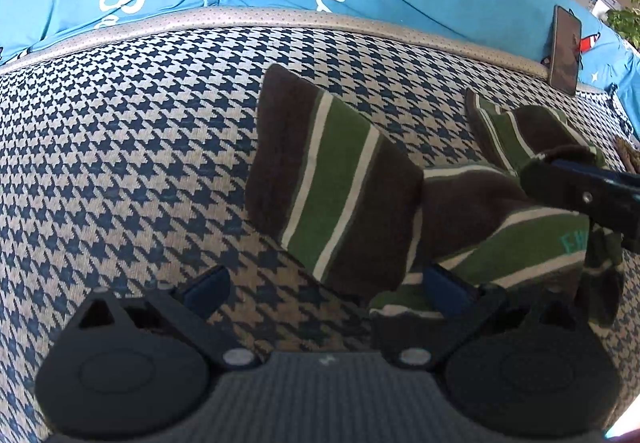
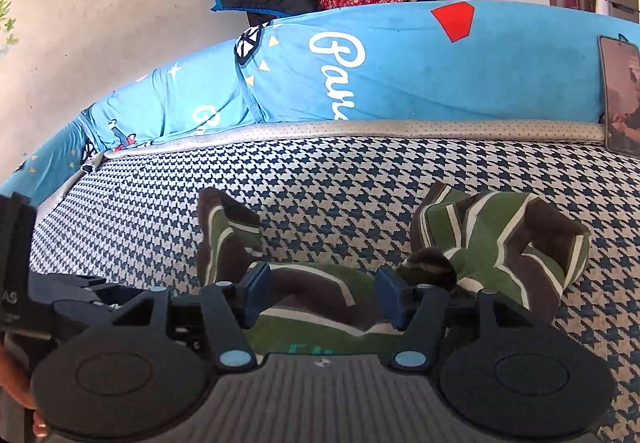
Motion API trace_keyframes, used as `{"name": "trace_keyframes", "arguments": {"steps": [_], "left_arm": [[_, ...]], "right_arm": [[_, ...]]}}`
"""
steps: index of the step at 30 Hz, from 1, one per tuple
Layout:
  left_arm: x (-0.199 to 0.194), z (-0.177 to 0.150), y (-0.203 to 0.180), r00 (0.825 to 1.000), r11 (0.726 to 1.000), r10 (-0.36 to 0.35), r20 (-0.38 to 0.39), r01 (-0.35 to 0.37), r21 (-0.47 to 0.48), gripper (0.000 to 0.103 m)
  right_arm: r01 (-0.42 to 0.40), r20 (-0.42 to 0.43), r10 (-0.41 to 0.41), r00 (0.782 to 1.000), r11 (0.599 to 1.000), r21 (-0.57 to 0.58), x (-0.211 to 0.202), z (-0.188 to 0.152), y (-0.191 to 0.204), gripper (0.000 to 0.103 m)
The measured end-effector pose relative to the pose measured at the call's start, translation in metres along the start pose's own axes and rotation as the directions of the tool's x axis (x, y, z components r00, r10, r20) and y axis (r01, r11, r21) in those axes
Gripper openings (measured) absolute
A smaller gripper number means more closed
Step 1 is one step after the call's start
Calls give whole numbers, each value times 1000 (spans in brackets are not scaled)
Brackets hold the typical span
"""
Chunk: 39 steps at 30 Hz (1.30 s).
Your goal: Fold clothes
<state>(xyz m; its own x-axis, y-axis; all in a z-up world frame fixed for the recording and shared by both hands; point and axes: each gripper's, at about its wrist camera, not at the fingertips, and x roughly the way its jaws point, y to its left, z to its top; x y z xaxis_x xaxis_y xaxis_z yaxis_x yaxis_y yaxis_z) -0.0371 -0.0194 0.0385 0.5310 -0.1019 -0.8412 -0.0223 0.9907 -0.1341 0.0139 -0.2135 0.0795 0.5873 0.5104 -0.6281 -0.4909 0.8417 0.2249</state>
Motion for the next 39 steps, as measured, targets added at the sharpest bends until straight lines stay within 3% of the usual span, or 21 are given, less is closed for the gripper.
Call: {"name": "trace_keyframes", "arguments": {"steps": [11,15,19,21,27,33,39], "left_arm": [[9,2,-1,999,999,-30,-42,30,20,103],[8,2,0,998,999,-47,-45,48,23,103],[2,4,2,996,997,-81,-47,82,14,103],[-1,5,3,995,995,-96,-41,96,13,103],[-14,7,2,993,992,-118,-11,119,46,103],[-29,16,1,973,973,-230,28,229,38,103],[-35,14,-10,967,965,-252,35,248,90,103]], "right_arm": [[39,-167,-39,985,999,-5,41,-14,1,67],[24,-165,-25,986,1000,-9,40,-18,0,66],[-11,-163,9,987,1000,-13,39,-20,0,49],[-31,-158,27,987,999,-21,38,-21,2,34],[-49,-133,44,990,998,-31,38,-20,4,13],[-48,-64,47,997,999,-6,33,-9,3,8],[-70,52,68,996,997,36,21,9,3,8]]}}
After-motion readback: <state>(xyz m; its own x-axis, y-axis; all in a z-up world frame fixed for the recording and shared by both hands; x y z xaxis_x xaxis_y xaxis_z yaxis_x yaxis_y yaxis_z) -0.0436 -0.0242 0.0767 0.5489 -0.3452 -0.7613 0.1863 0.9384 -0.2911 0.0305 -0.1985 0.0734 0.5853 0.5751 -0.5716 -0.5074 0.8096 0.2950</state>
